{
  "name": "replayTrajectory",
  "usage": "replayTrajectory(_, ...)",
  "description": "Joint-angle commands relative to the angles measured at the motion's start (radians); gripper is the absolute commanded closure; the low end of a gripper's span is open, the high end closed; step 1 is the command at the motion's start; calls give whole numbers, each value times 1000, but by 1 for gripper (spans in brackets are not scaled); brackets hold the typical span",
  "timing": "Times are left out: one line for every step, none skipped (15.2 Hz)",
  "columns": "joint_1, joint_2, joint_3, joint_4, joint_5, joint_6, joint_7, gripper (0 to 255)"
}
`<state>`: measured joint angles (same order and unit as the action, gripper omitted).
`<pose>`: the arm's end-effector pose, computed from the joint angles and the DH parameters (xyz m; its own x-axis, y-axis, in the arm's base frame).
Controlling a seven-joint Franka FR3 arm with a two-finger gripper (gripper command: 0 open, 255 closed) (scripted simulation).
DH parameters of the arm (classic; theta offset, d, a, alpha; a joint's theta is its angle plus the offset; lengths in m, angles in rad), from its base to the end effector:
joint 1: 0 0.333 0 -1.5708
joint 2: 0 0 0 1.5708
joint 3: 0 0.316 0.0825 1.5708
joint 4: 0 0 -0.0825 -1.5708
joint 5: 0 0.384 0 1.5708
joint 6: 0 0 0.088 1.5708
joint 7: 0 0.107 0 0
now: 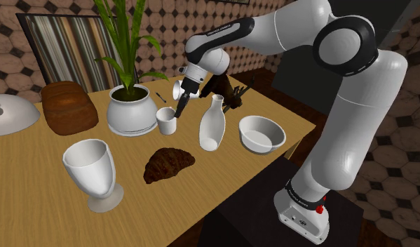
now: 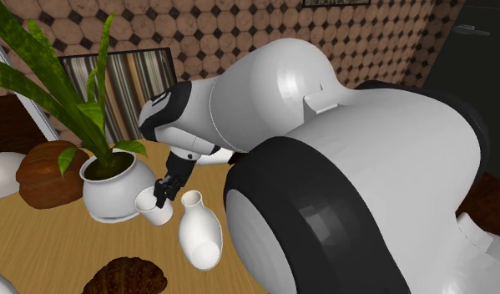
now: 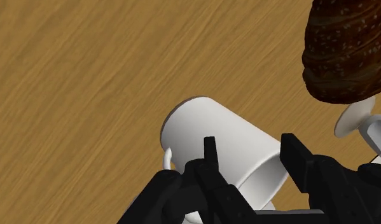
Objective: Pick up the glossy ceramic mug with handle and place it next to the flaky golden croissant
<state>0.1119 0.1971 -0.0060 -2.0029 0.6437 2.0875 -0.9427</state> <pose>0.5766 0.0913 0.3592 0.7807 0.5591 0.2791 0.6215 -0.6483 -0.4398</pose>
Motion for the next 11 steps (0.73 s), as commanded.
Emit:
replayTrajectory(5,16,5,0,1,13,2,255)
replayTrajectory(4,20,5,5,0,12,1,255)
replayTrajectory(8,3,5,-15,2,17,2,255)
replayTrajectory(8,-4,4,-11,-2,7,9,255)
replayTrajectory(8,-10,3,-6,-5,-2,16,255)
replayTrajectory(8,-17,2,-2,-9,-12,23,255)
replayTrajectory(8,-23,1,3,-13,-22,30,255)
replayTrajectory(8,-30,0,8,-17,-31,37,255)
replayTrajectory(8,-36,-1,14,-20,-41,43,255)
replayTrajectory(8,-42,-2,19,-24,-51,50,255)
replayTrajectory(8,-48,-2,25,-27,-61,57,255)
